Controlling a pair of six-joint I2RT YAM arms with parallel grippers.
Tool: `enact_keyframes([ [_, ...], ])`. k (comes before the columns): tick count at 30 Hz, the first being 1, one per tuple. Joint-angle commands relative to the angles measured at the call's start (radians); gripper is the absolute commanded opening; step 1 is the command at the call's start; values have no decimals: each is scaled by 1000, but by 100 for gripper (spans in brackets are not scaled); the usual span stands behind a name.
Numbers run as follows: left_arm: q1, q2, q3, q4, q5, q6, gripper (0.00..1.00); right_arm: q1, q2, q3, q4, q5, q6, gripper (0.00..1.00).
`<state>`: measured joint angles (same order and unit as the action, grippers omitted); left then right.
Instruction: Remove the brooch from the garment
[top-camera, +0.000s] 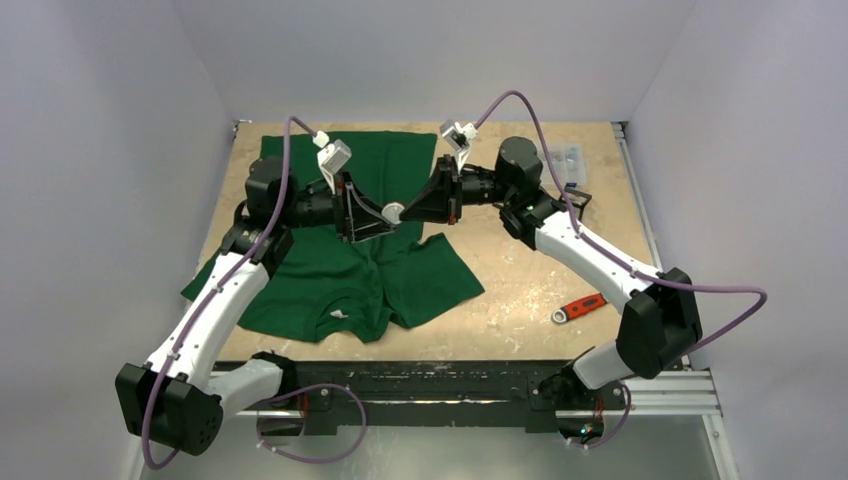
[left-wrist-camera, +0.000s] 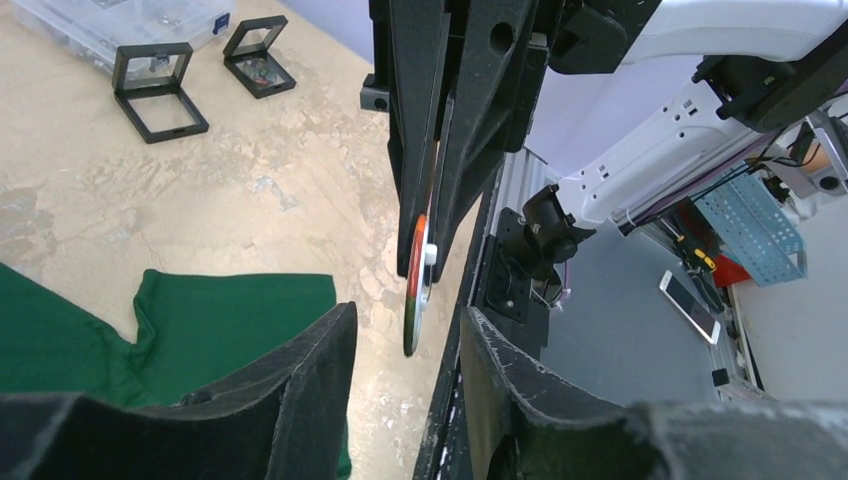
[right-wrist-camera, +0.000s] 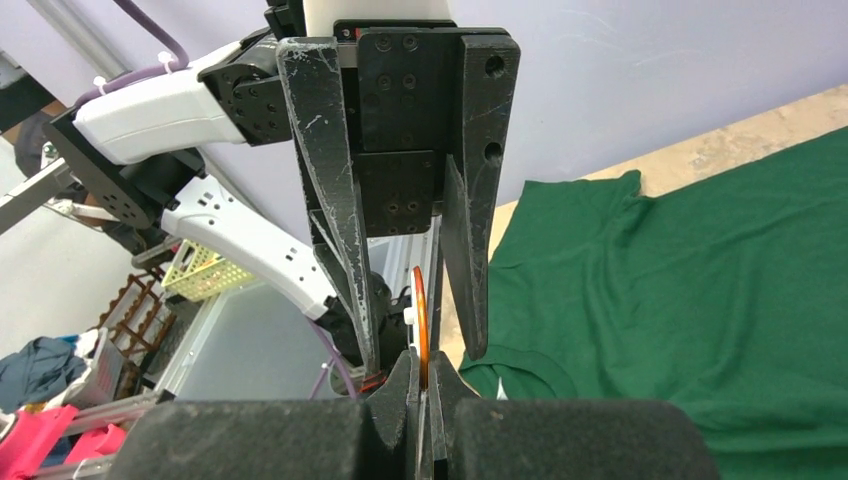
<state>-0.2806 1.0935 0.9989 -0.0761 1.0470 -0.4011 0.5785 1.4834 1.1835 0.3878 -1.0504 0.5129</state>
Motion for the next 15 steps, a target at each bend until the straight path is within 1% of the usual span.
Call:
enact_keyframes([
  [1, 22, -32, 35, -1, 27, 53, 42, -18, -35, 24, 24, -33, 6, 0],
  [3, 28, -36, 35, 10, 28, 53, 40, -20, -44, 13, 18, -42, 4, 0],
  [7, 27, -31, 27, 57, 49, 34, 30, -20, -65, -7, 21, -48, 4, 0],
  [9, 27, -29, 24, 61, 54, 23, 28, -20, -66, -10, 22, -48, 8, 0],
  [12, 25, -24, 24, 113, 56, 5, 27, -21, -70, -13, 23, -50, 11, 0],
  [15, 23, -18, 25, 141, 51, -22, 23, -21, -71, -17, 23, -47, 17, 0],
])
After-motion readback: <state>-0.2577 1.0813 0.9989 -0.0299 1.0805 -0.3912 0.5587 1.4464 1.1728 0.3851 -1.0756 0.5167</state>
